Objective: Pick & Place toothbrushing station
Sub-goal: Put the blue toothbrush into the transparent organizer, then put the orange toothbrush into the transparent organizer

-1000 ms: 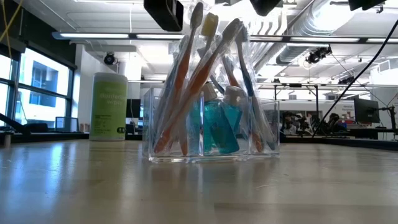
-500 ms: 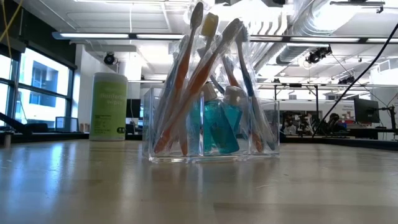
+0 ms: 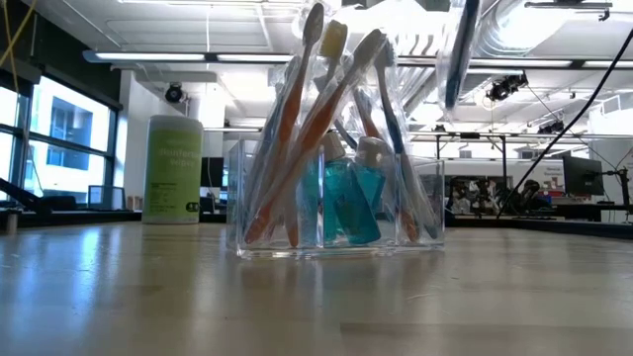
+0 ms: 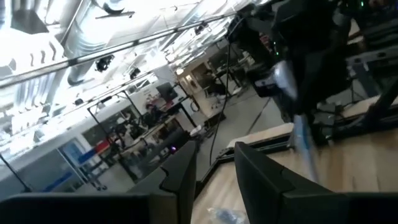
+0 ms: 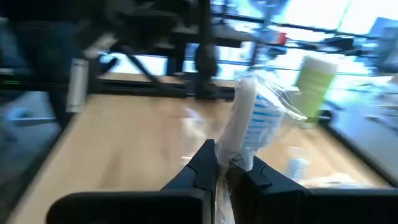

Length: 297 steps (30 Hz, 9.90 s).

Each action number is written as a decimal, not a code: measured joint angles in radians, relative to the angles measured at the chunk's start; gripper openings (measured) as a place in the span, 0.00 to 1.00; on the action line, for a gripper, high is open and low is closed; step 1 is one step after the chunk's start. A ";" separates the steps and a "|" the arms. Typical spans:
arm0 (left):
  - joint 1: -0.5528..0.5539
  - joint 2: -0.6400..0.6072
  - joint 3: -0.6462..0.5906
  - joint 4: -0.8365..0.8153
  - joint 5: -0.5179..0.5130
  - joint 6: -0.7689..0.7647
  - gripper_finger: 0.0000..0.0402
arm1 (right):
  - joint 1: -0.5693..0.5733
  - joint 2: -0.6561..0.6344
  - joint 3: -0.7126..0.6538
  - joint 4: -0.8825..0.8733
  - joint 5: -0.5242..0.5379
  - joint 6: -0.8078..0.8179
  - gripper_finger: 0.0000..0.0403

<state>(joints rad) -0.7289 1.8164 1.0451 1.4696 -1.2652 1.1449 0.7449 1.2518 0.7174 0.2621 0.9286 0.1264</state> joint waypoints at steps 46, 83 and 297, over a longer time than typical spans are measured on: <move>0.021 -0.042 -0.001 -0.224 -0.164 0.051 0.29 | -0.221 0.177 0.000 0.029 -0.217 -0.028 0.49; 0.774 -0.379 -0.003 -0.902 -0.260 -0.058 0.59 | 0.018 0.175 0.000 0.147 0.199 -0.333 0.72; 1.241 0.188 0.306 -1.941 1.234 -1.900 0.53 | 0.060 0.175 0.000 0.033 0.102 -0.228 0.72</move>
<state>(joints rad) 0.5124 2.0041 1.3506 -0.4715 -0.0309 -0.7546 0.8051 1.4273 0.7170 0.2947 1.0302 -0.1017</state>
